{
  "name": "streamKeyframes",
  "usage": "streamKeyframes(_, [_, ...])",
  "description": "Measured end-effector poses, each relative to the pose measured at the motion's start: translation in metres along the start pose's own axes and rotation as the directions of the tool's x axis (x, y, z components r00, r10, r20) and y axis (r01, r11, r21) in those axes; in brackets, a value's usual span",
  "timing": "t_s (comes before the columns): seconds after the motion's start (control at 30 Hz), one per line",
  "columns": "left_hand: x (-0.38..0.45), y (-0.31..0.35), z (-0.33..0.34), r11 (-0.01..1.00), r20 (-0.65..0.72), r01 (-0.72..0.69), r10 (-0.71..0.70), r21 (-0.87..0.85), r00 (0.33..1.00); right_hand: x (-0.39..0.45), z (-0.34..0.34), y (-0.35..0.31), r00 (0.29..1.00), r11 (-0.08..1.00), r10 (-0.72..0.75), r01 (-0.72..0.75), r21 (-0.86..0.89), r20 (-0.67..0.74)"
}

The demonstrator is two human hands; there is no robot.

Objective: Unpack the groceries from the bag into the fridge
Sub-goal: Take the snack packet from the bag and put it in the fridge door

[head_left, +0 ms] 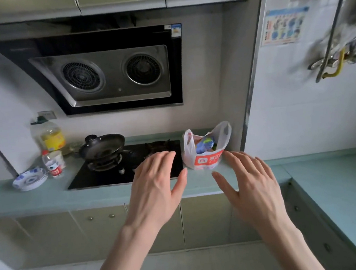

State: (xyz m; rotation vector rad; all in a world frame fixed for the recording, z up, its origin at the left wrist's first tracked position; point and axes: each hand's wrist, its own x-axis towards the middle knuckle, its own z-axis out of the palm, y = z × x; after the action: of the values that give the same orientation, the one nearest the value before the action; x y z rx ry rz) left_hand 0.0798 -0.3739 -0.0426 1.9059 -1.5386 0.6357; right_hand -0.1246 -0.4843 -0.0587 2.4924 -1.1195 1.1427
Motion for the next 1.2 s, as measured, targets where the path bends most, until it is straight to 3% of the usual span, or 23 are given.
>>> streamKeyframes(0.4, [0.065, -0.030, 0.137, 0.991, 0.021, -0.024, 0.027, -0.132, 0.999, 0.060, 0.089, 0.061, 0.996, 0.998, 0.063, -0.062, -0.015, 0.059])
streamKeyframes(0.83, [0.162, -0.078, 0.268, 0.980, 0.077, -0.066, 0.082, -0.188, 0.994, 0.142, 0.208, 0.104, 0.956, 0.977, 0.195, -0.210, 0.043, 0.220])
streamKeyframes(1.2, [0.209, -0.083, 0.358, 0.961, 0.203, -0.016, 0.075, -0.276, 0.976, 0.186, 0.277, 0.142, 0.814, 0.853, 0.419, -0.505, 0.133, 0.402])
